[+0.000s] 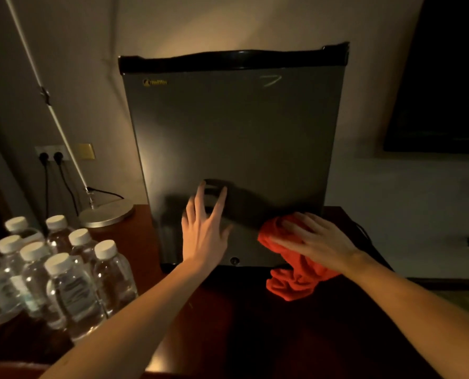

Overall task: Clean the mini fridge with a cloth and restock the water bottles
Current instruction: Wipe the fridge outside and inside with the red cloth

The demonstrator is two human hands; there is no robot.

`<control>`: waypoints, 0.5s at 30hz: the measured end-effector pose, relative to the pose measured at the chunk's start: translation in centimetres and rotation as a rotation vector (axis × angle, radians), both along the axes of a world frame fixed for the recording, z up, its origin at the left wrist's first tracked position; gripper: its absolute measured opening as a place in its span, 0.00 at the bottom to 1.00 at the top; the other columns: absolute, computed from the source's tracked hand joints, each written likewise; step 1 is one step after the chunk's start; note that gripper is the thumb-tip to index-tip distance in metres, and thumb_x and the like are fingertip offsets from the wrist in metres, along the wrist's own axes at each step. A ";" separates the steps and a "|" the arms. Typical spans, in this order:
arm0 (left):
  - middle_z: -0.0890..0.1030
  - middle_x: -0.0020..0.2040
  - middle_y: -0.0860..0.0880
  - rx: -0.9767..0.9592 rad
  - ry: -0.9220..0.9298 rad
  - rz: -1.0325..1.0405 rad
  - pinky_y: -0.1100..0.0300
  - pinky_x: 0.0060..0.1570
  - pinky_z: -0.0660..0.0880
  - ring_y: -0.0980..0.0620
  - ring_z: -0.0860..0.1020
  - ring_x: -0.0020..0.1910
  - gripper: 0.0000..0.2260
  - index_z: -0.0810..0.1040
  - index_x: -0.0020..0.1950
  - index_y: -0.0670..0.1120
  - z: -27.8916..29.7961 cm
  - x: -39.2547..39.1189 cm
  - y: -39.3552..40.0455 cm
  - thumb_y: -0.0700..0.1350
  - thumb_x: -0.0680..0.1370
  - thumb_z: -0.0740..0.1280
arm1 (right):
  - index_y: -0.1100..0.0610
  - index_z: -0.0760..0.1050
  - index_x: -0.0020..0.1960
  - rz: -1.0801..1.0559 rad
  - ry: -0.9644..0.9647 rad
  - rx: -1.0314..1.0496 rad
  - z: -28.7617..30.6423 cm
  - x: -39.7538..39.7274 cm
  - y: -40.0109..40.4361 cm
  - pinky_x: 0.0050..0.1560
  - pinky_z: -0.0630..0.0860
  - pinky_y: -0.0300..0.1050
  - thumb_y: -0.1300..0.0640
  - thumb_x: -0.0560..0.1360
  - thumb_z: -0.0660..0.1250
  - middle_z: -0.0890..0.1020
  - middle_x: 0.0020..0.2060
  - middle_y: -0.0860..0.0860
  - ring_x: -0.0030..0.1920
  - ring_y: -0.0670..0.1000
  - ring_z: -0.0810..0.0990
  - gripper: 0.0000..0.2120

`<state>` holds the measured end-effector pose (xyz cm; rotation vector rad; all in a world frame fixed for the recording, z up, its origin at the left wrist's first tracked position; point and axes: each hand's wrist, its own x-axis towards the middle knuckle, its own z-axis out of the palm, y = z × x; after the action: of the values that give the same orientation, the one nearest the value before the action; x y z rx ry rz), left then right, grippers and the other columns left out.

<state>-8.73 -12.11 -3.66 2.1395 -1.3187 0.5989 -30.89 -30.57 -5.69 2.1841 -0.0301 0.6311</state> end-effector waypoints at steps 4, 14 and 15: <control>0.38 0.78 0.48 0.013 -0.012 0.008 0.40 0.74 0.51 0.36 0.47 0.77 0.39 0.44 0.79 0.61 0.4 -0.2 -0.4 0.53 0.78 0.68 | 0.46 0.66 0.71 0.026 -0.278 0.067 5.3 -1.1 -0.8 0.58 0.74 0.56 0.56 0.73 0.60 0.69 0.66 0.55 0.63 0.64 0.70 0.26; 0.40 0.78 0.48 -0.013 -0.039 -0.001 0.39 0.74 0.51 0.37 0.48 0.77 0.40 0.42 0.79 0.62 0.4 -0.2 -0.5 0.55 0.77 0.68 | 0.46 0.65 0.72 0.004 0.036 -0.032 -0.3 -0.5 0.5 0.58 0.77 0.55 0.60 0.69 0.66 0.76 0.64 0.53 0.59 0.63 0.79 0.33; 0.41 0.78 0.48 -0.024 -0.052 0.001 0.39 0.74 0.52 0.36 0.49 0.76 0.40 0.43 0.79 0.61 0.5 -0.1 -0.5 0.55 0.77 0.68 | 0.46 0.64 0.73 0.004 0.042 -0.028 0.5 -0.5 0.3 0.60 0.76 0.55 0.60 0.67 0.70 0.75 0.65 0.54 0.61 0.63 0.78 0.37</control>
<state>-8.82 -12.63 -3.14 2.1185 -1.3314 0.6718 -31.38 -30.23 -5.22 2.1702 0.0051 0.5840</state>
